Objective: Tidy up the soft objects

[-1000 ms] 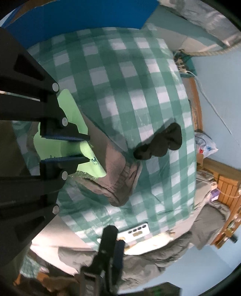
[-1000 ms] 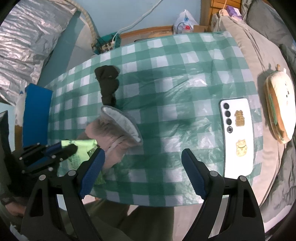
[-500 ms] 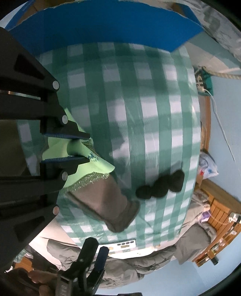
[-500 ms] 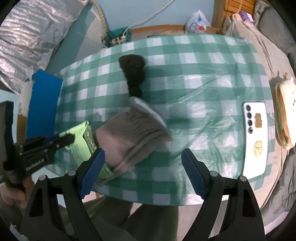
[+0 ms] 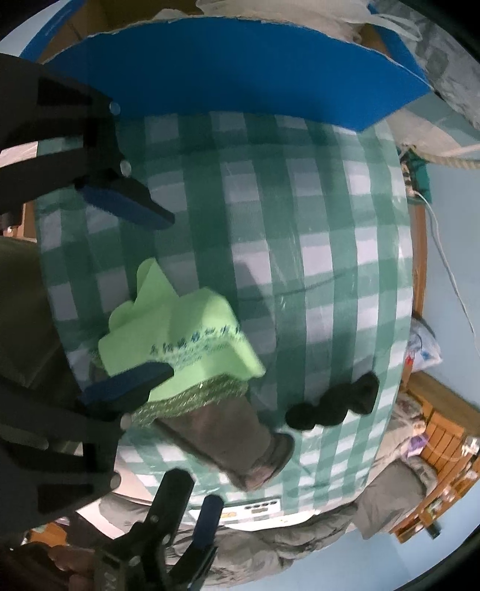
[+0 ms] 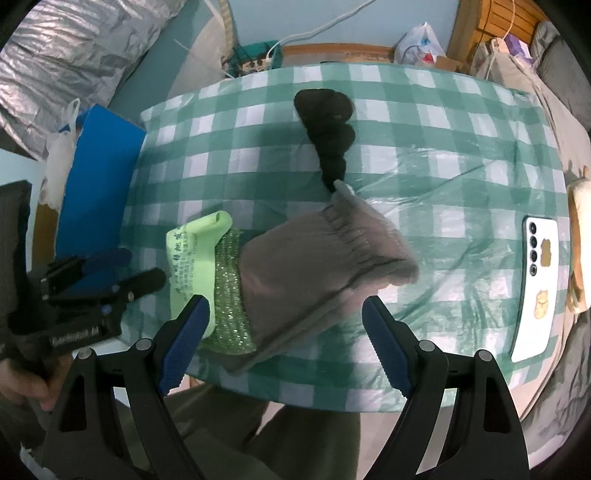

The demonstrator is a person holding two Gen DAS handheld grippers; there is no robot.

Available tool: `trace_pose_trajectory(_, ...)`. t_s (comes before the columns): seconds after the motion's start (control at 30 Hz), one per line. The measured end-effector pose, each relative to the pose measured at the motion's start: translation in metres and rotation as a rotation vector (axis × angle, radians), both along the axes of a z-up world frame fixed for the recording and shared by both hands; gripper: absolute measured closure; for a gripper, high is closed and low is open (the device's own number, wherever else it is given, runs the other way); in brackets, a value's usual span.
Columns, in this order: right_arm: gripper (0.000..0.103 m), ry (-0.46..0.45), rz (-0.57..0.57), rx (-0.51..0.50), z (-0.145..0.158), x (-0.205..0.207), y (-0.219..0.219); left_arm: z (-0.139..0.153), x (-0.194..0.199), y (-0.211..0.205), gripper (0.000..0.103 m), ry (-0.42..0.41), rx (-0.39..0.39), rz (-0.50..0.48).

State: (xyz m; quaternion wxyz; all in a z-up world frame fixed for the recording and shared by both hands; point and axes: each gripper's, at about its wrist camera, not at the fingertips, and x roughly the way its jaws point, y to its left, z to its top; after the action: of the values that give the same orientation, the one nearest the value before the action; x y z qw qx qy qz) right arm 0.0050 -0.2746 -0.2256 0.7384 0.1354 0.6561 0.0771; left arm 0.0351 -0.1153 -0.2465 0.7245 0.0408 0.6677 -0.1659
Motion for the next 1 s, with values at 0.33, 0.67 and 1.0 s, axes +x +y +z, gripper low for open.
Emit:
trace_pose_trajectory(0.33,0.019,0.024,-0.037,-0.011,-0.008,-0.008,0.001,-0.011,-0.019,-0.021,0.023,0.016,0.019,-0.120)
trace_pose_trajectory(0.67,0.019,0.034,-0.068,-0.021,-0.009,-0.015,0.000,-0.023,-0.023,-0.024,0.078,0.055,-0.004,-0.187)
trace_pose_trajectory(1.0,0.019,0.037,-0.066,-0.017,-0.009,-0.015,0.003,-0.011,-0.016,-0.008,0.094,0.039,-0.035,-0.149)
